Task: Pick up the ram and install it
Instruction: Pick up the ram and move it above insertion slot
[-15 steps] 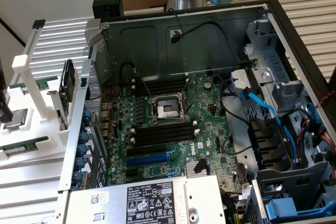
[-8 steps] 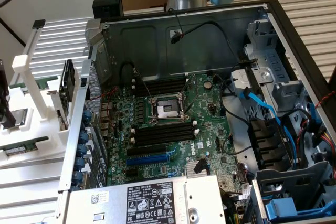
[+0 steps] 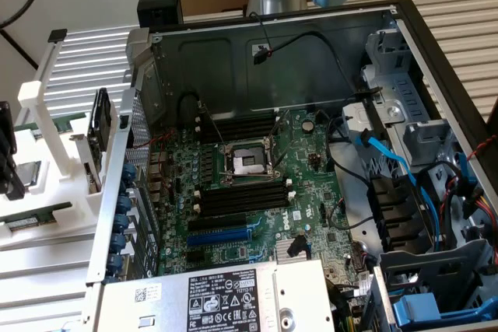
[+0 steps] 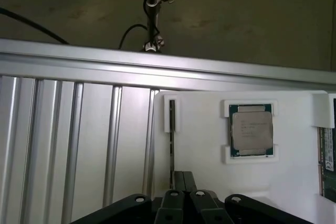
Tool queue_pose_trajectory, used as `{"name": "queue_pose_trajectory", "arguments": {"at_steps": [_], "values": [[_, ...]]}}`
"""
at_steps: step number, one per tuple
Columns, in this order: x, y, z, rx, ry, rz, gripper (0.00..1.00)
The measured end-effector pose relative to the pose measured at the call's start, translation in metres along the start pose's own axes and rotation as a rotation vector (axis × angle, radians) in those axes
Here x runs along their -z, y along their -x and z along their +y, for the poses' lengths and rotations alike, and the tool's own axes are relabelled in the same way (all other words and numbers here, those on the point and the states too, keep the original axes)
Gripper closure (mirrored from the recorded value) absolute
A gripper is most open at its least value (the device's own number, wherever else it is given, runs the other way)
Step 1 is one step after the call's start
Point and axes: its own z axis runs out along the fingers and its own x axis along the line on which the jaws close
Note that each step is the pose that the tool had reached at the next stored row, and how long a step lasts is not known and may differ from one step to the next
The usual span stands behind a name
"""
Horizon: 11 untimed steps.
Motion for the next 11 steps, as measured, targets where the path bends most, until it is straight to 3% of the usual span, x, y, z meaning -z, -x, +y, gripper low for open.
{"name": "queue_pose_trajectory", "arguments": {"at_steps": [5, 10, 11], "values": [[-0.0087, -0.0011, -0.0032, -0.001, 0.0081, -0.0008, 0.90], [-0.0086, -0.0011, -0.0032, 0.000, 0.0083, -0.0007, 0.89], [-0.0086, -0.0011, -0.0032, 0.001, 0.0083, -0.0007, 0.82]]}}
